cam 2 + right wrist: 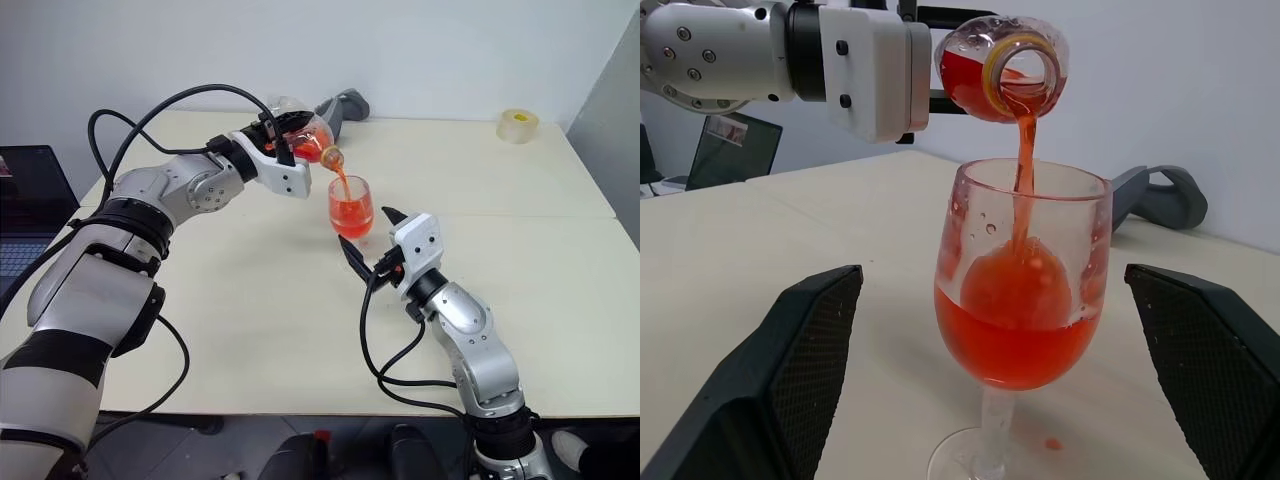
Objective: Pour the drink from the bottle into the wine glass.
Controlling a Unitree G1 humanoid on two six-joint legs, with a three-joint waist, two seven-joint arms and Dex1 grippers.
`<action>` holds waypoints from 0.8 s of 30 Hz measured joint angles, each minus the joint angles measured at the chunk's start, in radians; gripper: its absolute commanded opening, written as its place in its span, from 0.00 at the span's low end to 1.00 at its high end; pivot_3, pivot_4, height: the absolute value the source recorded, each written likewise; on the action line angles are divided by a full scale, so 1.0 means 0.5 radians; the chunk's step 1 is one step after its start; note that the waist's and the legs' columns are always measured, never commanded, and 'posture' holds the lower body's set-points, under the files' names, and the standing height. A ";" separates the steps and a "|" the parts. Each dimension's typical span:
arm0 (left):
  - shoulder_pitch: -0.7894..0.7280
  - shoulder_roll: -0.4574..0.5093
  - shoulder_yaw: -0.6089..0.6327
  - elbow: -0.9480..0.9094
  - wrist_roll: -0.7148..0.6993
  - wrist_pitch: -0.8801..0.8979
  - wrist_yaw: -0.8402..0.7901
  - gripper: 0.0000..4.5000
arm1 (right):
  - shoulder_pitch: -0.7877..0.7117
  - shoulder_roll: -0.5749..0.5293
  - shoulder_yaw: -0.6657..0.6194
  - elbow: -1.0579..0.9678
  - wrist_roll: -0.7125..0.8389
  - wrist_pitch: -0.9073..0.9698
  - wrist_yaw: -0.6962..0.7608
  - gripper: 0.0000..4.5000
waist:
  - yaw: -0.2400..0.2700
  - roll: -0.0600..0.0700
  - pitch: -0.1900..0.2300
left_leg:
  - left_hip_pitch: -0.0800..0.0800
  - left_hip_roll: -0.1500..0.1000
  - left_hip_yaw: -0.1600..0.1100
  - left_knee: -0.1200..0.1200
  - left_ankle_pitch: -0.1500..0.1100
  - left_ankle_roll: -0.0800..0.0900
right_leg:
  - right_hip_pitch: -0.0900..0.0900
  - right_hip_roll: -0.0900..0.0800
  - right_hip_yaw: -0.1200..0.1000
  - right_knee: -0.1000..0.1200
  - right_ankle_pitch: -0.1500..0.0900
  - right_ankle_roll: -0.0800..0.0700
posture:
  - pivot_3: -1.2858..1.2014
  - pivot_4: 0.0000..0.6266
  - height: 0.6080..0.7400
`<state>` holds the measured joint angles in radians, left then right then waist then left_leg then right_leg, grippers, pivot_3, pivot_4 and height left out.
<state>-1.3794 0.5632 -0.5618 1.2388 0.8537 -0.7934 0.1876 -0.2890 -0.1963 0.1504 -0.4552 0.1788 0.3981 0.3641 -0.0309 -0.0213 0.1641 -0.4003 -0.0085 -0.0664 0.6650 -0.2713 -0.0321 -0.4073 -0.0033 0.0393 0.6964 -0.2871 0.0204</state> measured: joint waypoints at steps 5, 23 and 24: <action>0.001 -0.017 0.019 0.000 -0.070 -0.012 -0.071 0.22 | 0.000 0.000 0.001 0.000 0.000 0.000 0.002 1.00 | 0.000 0.000 0.000 | 0.000 0.000 0.000 0.000 0.000 0.000 | 0.000 0.000 0.000 0.000 0.000 0.000 | 0.52 0.24 1.00; 0.175 -0.126 0.369 -0.008 -0.669 -0.081 -0.675 0.22 | 0.001 -0.046 0.062 0.000 -0.001 -0.004 0.059 1.00 | -0.002 0.000 0.000 | 0.000 0.000 0.000 0.002 0.001 -0.001 | 0.000 0.000 0.000 0.001 0.000 0.000 | 0.52 0.24 1.00; 0.195 -0.138 0.403 -0.011 -0.716 -0.078 -0.731 0.22 | 0.001 -0.050 0.063 0.000 -0.001 -0.007 0.065 1.00 | -0.003 0.000 0.000 | 0.000 0.000 0.000 0.002 0.001 -0.001 | 0.000 0.000 0.000 0.002 0.000 0.000 | 0.52 0.24 1.00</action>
<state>-1.2821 0.4943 -0.3605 1.2332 0.4958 -0.8326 -0.1779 -0.2887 -0.2216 0.1818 -0.4552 0.1784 0.3946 0.3964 -0.0321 -0.0213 0.1640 -0.4001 -0.0083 -0.0662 0.6660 -0.2710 -0.0327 -0.4074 -0.0033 0.0396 0.6972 -0.2871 0.0203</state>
